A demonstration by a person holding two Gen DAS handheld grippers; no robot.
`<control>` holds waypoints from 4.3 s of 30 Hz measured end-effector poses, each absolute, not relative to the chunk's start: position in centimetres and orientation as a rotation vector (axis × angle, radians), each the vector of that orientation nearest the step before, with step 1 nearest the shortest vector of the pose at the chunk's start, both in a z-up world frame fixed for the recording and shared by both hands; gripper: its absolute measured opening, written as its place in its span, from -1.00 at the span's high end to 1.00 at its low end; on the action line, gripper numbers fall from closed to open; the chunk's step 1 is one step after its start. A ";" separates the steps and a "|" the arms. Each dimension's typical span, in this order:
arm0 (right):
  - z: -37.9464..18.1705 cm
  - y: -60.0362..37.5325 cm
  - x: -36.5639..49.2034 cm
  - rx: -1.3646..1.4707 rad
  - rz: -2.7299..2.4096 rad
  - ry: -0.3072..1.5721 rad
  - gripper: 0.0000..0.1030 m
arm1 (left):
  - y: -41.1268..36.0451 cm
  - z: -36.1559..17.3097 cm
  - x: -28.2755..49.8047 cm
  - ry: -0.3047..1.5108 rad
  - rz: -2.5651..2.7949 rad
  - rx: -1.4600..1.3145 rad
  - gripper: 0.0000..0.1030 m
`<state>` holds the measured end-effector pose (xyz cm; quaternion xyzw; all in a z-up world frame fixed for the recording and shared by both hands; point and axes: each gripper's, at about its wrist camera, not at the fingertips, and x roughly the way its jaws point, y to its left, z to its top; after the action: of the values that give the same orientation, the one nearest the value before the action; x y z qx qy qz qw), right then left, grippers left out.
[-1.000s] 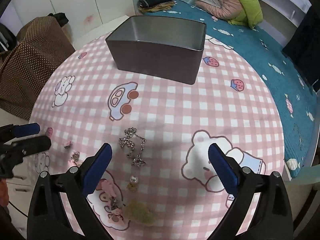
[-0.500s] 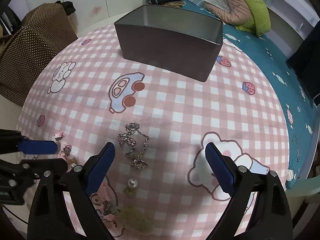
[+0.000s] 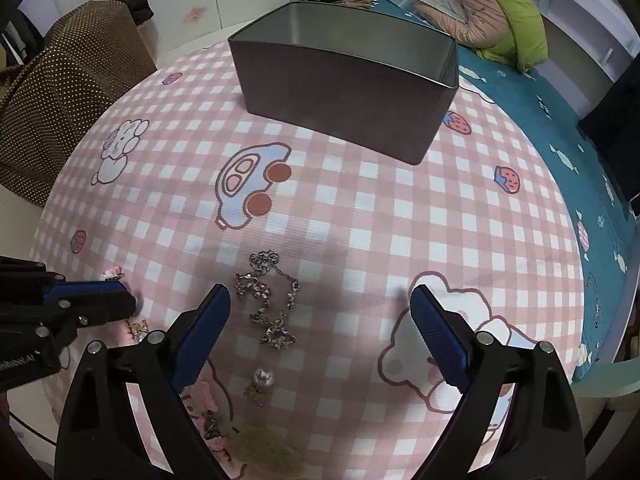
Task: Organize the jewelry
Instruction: 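Grasp the pink charm with the left gripper while the right gripper grasps the silver chain, then carry the charm and chain over the grey tin box and lower them in, then open both grippers to drop the charm and chain into the tin, withdraw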
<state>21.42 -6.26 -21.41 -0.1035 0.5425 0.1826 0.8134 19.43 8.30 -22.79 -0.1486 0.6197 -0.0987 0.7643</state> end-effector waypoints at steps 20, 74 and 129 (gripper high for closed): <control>-21.3 -6.2 22.4 -0.183 0.435 1.154 0.76 | 12.3 -17.3 20.0 1.144 -0.172 -0.418 0.81; -9.0 -10.4 31.1 0.041 0.421 0.857 0.75 | 4.3 -10.9 32.3 0.918 -0.335 -0.409 0.81; -10.7 -14.2 27.3 0.091 0.239 0.924 -0.17 | 2.8 -13.8 30.6 1.065 -0.336 -0.301 0.47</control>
<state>27.32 -14.17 -10.74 0.0439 0.4447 0.1152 0.8872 30.56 2.85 -13.83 -0.1423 0.5032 -0.1588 0.8374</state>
